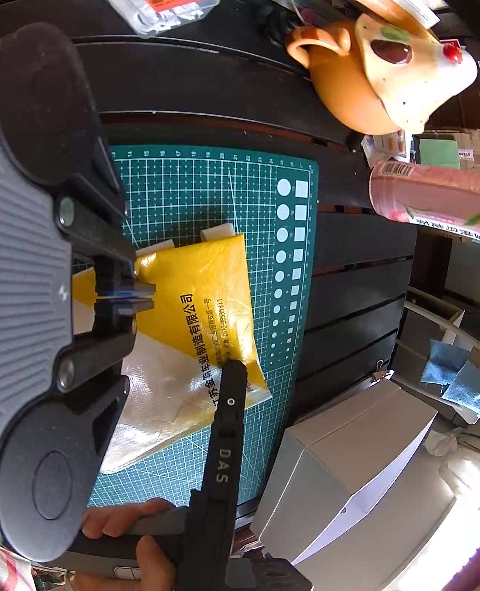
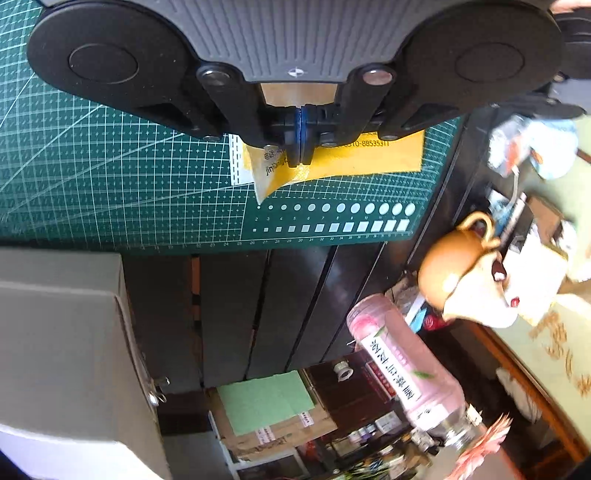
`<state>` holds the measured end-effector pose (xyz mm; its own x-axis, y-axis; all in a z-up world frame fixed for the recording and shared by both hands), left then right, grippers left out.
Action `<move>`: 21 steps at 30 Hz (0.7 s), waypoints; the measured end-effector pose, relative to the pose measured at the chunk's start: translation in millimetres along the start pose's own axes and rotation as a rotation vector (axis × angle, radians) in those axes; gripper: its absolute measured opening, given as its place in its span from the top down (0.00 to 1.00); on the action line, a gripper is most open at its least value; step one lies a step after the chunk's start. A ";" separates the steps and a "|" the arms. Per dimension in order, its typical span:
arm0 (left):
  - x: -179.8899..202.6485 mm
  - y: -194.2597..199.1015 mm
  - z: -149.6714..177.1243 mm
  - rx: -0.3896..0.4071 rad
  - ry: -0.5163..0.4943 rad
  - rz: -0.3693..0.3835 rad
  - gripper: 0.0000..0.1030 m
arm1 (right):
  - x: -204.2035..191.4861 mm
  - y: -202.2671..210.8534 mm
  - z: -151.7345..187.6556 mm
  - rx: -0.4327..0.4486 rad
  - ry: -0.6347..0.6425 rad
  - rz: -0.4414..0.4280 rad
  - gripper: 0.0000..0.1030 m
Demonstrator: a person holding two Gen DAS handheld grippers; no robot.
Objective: Fold shopping bag
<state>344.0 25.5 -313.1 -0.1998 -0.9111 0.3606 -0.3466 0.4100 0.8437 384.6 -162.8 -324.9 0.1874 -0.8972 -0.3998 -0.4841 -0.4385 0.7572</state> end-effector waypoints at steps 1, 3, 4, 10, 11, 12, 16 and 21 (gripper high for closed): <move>-0.2 0.0 -0.1 0.000 0.001 0.002 0.98 | -0.3 4.4 -1.3 0.001 -0.005 -0.013 0.91; -1.5 -0.2 -0.1 -0.001 0.006 0.009 0.98 | -0.5 14.0 -4.5 0.025 -0.037 -0.033 0.70; -3.2 -0.4 -0.3 -0.002 0.014 0.019 0.98 | -0.9 30.5 -9.5 0.101 -0.063 -0.052 0.64; -7.2 -1.3 -0.9 -0.008 0.036 0.041 0.98 | -19.8 96.2 -18.6 0.326 0.099 -0.029 0.08; -7.4 -1.5 -0.6 -0.008 0.036 0.042 0.98 | -24.7 105.2 -16.6 0.370 0.153 -0.020 0.04; -7.2 -1.3 -0.3 -0.008 0.035 0.042 0.98 | -30.7 113.2 -13.5 0.421 0.215 -0.004 0.04; -7.2 -0.8 0.5 -0.007 0.033 0.043 0.98 | -47.6 124.1 -8.6 0.466 0.350 -0.007 0.04; -10.4 -2.4 -1.0 -0.010 0.045 0.054 0.98 | -55.2 130.2 -13.3 0.488 0.365 -0.054 0.06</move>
<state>347.8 33.9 -318.5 -0.1767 -0.8888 0.4229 -0.3273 0.4583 0.8263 322.6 -171.1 -197.4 0.4620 -0.8718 -0.1627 -0.7853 -0.4874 0.3818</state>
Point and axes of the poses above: each gripper's, at about its wrist camera, not at the fingertips, and y roughly against the way its jaws point, x to its right, z to its underside, the point moved 4 cm from there along -y, roughly the way its jaws point, and after that the axes turned 4 degrees about z, right-handed, at the moved point
